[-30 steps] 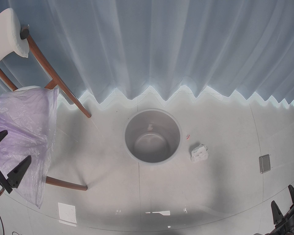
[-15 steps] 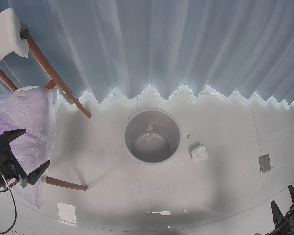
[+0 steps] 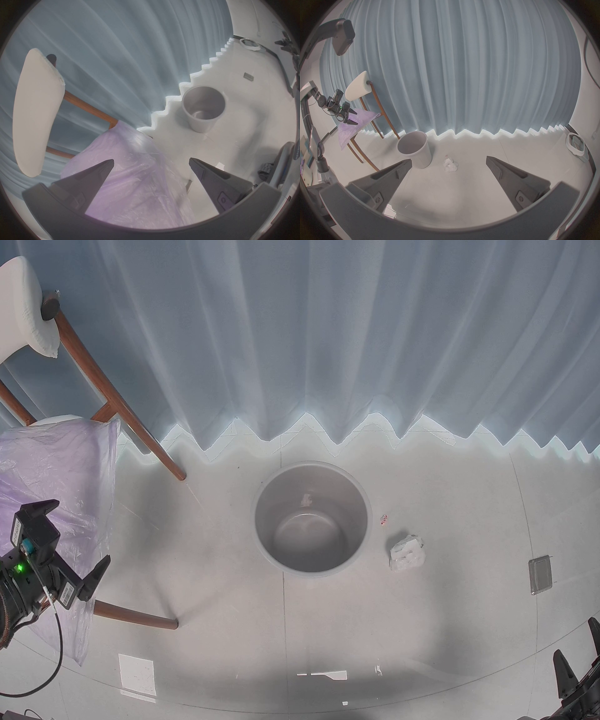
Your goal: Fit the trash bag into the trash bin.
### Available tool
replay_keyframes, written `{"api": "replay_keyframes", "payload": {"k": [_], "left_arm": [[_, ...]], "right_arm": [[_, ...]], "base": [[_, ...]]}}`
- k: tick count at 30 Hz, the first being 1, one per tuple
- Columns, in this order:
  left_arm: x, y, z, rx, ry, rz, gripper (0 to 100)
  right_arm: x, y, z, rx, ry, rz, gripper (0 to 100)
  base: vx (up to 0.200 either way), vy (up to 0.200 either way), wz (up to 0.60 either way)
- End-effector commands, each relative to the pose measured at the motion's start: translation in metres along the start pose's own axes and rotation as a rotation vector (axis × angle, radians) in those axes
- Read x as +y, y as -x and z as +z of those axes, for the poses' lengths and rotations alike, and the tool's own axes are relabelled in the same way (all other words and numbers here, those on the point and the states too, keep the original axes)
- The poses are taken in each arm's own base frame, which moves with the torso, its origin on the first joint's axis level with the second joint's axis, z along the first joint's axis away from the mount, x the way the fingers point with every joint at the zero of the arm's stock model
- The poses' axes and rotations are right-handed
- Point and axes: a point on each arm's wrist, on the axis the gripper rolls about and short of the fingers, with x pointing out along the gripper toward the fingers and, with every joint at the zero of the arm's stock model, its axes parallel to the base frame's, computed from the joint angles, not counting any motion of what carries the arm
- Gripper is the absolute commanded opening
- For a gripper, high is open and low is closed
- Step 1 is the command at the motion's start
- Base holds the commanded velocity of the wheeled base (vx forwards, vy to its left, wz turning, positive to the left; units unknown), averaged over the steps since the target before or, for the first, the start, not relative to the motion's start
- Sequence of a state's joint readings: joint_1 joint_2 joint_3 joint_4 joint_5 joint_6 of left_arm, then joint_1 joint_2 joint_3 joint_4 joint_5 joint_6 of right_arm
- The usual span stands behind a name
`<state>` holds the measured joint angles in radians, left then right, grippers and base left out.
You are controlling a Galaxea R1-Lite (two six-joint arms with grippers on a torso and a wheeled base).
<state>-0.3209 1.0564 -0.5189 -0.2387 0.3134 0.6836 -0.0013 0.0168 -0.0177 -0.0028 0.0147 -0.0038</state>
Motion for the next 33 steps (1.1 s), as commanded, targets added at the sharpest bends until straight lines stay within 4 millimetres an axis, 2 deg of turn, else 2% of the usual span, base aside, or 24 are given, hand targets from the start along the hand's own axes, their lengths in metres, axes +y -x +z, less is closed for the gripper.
{"api": "replay_keyframes", "payload": {"k": [1,12,18,28,33], "left_arm": [[-0.010,-0.017,0.001,0.051,-0.022,0.011,100],[-0.020,-0.025,-0.012,0.173,-0.051,0.078,100],[-0.023,-0.032,-0.012,0.191,-0.062,0.067,100],[-0.028,-0.065,-0.007,0.184,-0.039,0.108,100],[-0.022,-0.080,-0.005,0.172,-0.062,0.177,100]], "right_arm": [[0.000,0.000,-0.005,0.001,-0.001,-0.001,100],[0.000,0.000,-0.005,0.001,0.001,0.000,100],[0.000,0.000,-0.005,0.001,0.001,0.000,100],[0.000,0.000,-0.005,0.001,0.001,0.000,100],[0.000,0.000,-0.005,0.001,0.001,0.000,100]], "base": [[0.000,0.000,0.00],[0.000,0.000,0.00],[0.000,0.000,0.00],[0.000,0.000,0.00],[0.000,0.000,0.00]]}}
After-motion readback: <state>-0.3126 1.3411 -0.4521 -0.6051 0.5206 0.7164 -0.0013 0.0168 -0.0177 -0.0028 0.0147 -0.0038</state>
